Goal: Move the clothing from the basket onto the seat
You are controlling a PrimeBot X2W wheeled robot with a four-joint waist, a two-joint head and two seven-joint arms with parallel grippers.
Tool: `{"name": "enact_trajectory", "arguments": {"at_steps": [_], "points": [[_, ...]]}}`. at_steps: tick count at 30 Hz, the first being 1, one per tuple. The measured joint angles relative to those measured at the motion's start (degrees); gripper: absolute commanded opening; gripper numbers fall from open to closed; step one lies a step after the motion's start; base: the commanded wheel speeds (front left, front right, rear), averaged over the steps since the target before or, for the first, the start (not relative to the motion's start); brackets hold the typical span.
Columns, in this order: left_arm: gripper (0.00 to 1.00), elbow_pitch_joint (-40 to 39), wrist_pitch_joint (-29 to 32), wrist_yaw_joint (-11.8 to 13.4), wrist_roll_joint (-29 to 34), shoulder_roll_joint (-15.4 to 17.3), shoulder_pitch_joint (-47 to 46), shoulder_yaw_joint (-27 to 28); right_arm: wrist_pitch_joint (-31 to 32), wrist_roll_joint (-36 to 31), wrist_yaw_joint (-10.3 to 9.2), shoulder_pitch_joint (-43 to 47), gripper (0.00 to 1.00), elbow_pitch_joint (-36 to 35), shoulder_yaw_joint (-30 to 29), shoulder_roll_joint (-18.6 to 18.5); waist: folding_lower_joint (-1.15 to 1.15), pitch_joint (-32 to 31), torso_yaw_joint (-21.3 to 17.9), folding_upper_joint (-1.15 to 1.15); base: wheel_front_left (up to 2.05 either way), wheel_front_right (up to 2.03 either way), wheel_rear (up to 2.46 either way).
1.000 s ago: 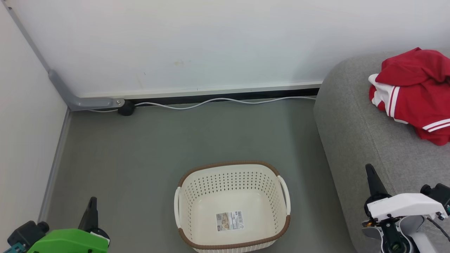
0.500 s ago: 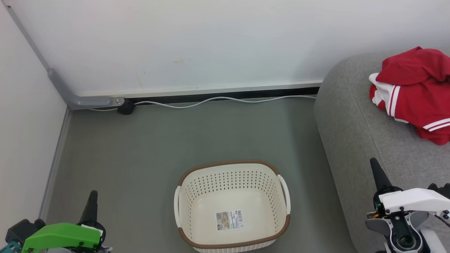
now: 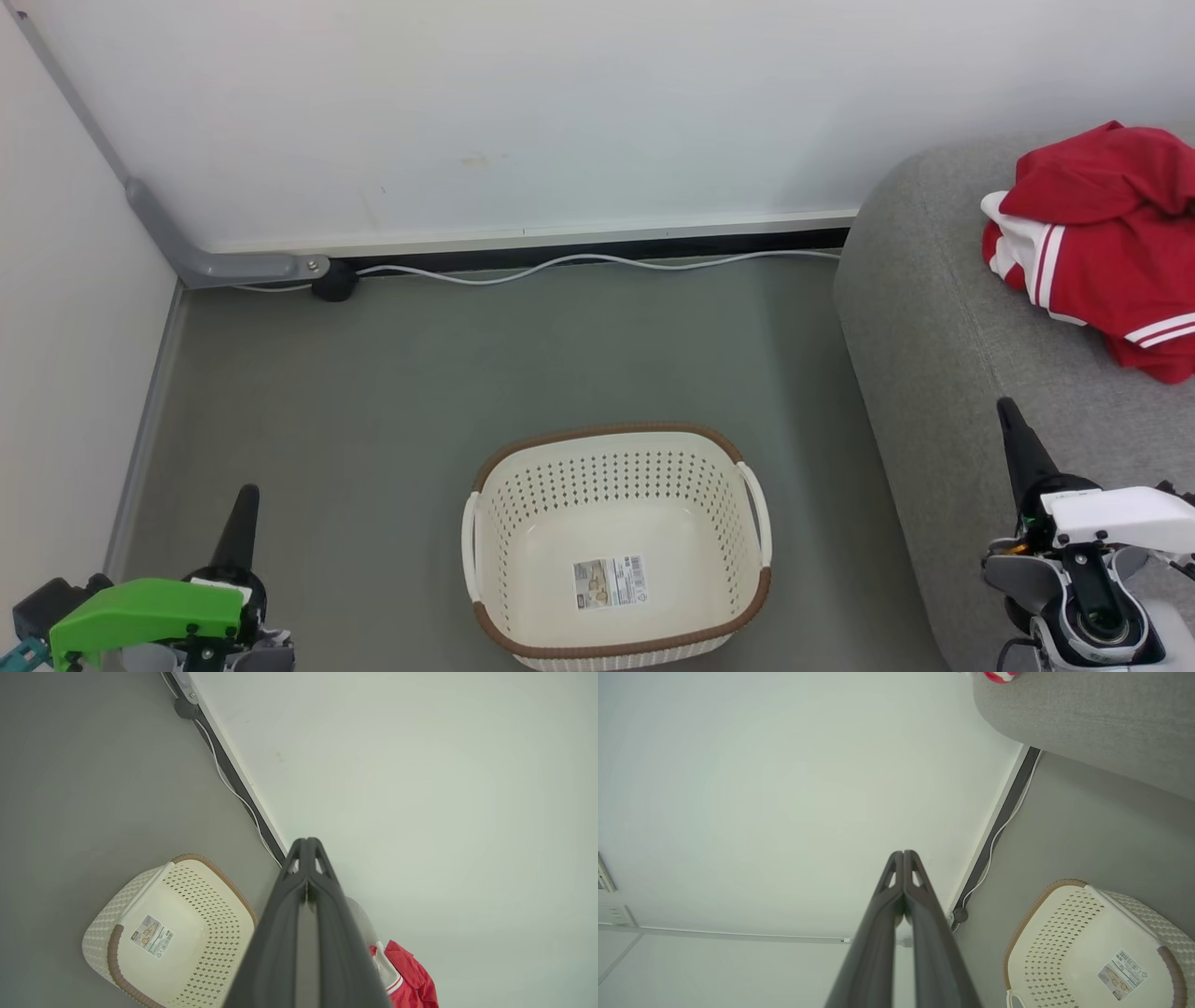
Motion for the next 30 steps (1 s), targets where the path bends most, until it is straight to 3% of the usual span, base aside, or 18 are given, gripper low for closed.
{"name": "enact_trajectory", "arguments": {"at_steps": [19,30], "points": [[0.0,1.6,3.5,-2.5,-12.3,-1.8,-2.6,3.1,3.3,13.2,2.31,-2.1,0.0,0.9,-3.7,0.5,0.0,0.3,0.0,0.0,0.0,0.0,0.0],[0.0,1.8,3.5,-2.5,-12.3,-1.9,-3.2,3.3,3.6,13.9,2.48,-2.3,0.0,1.0,-3.9,0.5,0.0,0.3,0.0,0.0,0.0,0.0,0.0]]}}
